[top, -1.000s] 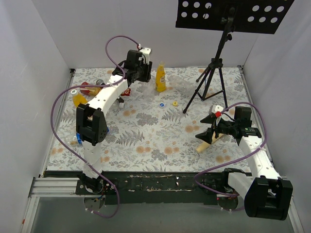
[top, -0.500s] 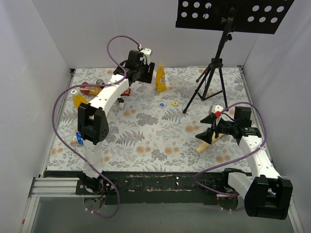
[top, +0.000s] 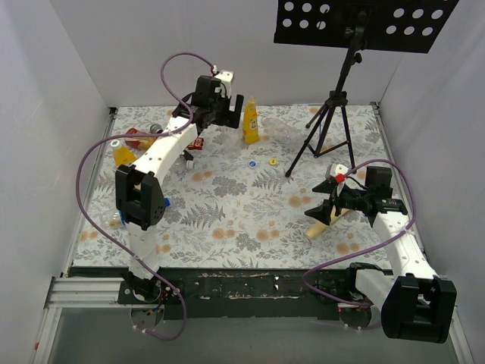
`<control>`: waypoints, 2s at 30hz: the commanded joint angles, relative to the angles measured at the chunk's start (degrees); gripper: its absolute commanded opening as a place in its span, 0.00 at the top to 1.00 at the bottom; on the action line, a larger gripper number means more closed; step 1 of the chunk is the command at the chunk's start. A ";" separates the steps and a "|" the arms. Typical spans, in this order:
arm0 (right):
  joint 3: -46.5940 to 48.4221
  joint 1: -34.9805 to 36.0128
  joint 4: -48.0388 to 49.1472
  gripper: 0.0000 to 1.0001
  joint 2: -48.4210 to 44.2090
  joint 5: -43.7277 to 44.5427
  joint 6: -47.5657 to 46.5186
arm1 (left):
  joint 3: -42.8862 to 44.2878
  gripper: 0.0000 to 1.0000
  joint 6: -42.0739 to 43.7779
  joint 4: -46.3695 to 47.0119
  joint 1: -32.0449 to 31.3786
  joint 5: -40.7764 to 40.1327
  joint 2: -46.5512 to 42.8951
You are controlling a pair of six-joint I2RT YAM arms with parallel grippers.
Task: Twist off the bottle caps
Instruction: Place the plastic bottle at the center of the board, then pick up the plastic bottle at the center of the board.
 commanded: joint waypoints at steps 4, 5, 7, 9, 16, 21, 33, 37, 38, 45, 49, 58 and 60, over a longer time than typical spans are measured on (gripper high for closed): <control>-0.15 -0.22 -0.20 0.07 -0.08 -1.28 -0.81 | -6.97 0.02 -0.73 5.15 -0.19 -1.21 -14.96; -0.15 -0.22 -0.28 0.07 -0.26 -1.28 -0.81 | -8.63 0.02 -0.90 5.77 -0.19 -1.47 -16.45; -0.15 -0.22 -0.20 0.07 -0.34 -1.28 -0.90 | -11.62 0.02 -1.08 7.00 -0.19 -1.56 -19.70; -0.06 -0.22 -0.28 0.07 -0.43 -1.19 -0.90 | -15.48 0.02 -1.61 8.05 -0.10 -1.91 -23.83; -0.33 -0.22 -0.55 0.07 -0.61 -0.84 -1.52 | -36.48 0.02 -8.98 16.31 10.16 -1.11 -46.59; -0.24 -0.22 -0.90 0.07 -1.05 -1.63 -1.87 | -43.09 0.02 -13.12 15.54 24.67 5.61 -54.61; -0.06 -0.22 -1.34 0.07 -1.31 -2.95 -2.13 | -59.26 0.02 -4.87 5.77 23.64 5.22 -58.56; 0.29 -0.14 -1.86 0.07 -0.87 -3.04 -2.40 | -62.78 0.02 -2.84 7.17 22.32 2.67 -58.48; 0.20 -0.14 -1.87 0.07 -0.87 -3.13 -2.40 | -63.83 0.02 -2.06 7.88 21.62 2.57 -58.48; 0.20 -0.22 -1.87 0.07 -1.22 -3.21 -2.57 | -68.24 0.02 -3.00 12.98 21.08 -3.02 -62.87; 0.20 -0.14 -2.04 0.07 -1.14 -3.48 -2.57 | -64.99 0.02 -8.80 13.16 22.66 -8.24 -62.88; 0.29 -0.22 -2.22 0.07 -1.23 -3.48 -2.57 | -57.43 0.02 -13.91 13.24 30.83 -9.03 -60.86; 0.29 -0.22 -2.22 0.07 -1.22 -3.74 -2.57 | -56.03 0.02 -13.65 13.42 31.54 -10.43 -59.37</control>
